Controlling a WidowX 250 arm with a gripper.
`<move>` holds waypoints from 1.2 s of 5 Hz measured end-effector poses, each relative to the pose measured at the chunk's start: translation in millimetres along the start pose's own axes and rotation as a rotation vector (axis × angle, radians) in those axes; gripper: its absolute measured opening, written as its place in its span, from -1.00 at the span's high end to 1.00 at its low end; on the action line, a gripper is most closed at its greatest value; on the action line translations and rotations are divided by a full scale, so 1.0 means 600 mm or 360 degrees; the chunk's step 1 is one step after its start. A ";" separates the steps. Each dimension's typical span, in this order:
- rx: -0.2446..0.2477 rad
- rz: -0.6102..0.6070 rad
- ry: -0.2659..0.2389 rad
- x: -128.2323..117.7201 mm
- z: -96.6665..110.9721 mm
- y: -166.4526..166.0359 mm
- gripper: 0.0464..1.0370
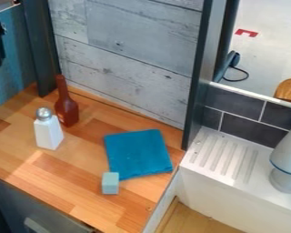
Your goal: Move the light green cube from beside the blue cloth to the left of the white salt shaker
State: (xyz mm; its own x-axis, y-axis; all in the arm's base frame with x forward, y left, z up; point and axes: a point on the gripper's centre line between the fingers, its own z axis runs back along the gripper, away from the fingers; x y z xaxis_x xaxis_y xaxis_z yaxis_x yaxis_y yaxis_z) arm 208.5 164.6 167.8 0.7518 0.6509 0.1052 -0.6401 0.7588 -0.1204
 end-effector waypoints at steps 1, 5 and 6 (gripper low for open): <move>0.0016 -0.0009 0.0051 -0.008 -0.019 -0.003 -0.93; 0.0368 -0.0523 -0.0061 -0.116 -0.133 -0.080 -0.93; 0.0366 -0.0555 -0.0047 -0.128 -0.158 -0.073 -0.93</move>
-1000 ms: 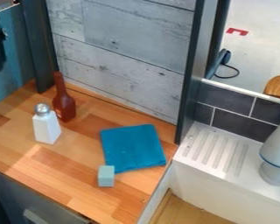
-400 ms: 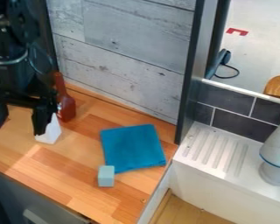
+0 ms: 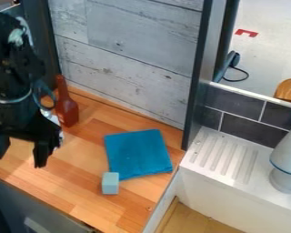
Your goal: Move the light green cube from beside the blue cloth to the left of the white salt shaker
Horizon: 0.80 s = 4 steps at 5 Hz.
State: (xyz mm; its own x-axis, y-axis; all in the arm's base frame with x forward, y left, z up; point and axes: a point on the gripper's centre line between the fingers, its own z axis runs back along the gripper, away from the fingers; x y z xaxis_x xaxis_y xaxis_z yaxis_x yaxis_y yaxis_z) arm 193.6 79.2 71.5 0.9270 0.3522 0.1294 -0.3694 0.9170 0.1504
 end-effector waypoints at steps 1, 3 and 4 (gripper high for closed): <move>-0.0018 -0.0033 0.0007 -0.013 -0.019 -0.004 -0.93; -0.0083 -0.0029 0.0119 -0.027 -0.059 -0.031 -0.93; -0.0106 -0.0040 0.0177 -0.022 -0.072 -0.048 -0.93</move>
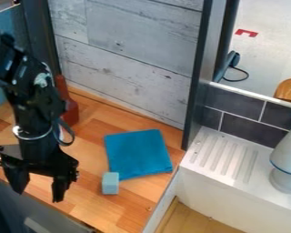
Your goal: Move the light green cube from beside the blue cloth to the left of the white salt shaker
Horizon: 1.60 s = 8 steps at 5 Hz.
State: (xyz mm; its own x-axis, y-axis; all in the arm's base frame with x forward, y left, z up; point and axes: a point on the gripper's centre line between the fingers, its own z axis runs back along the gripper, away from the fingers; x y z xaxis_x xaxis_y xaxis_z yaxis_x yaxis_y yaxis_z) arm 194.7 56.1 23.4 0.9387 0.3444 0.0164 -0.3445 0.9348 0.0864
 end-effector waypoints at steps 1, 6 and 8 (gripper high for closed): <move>-0.0019 -0.0037 0.0035 0.009 -0.009 -0.025 -0.93; 0.0001 0.0058 0.0132 0.061 -0.038 -0.110 -0.93; 0.0032 0.0075 0.0176 0.082 -0.077 -0.135 -0.81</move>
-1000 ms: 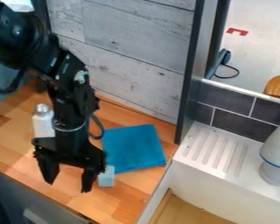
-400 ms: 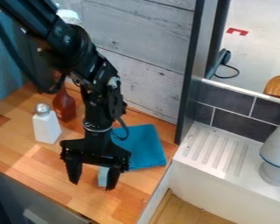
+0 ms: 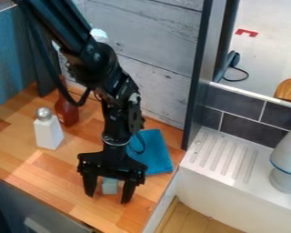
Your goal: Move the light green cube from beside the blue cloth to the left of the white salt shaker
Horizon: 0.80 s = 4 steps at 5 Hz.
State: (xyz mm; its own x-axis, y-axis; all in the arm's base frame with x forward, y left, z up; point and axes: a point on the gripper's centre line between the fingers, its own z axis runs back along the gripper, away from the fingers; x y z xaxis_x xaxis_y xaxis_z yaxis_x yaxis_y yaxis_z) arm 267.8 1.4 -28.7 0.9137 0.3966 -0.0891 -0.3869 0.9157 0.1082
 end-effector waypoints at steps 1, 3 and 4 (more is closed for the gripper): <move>-0.0001 0.0012 0.0003 0.016 0.001 -0.009 -0.31; -0.0043 -0.0003 0.0067 0.010 0.015 -0.014 -0.02; -0.0149 0.0012 0.0038 0.012 0.066 -0.005 -0.02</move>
State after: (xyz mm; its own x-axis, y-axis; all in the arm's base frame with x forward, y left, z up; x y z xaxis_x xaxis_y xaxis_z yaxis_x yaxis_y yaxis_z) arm 280.6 -0.8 9.7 0.9078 0.4041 -0.1126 -0.4049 0.9142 0.0161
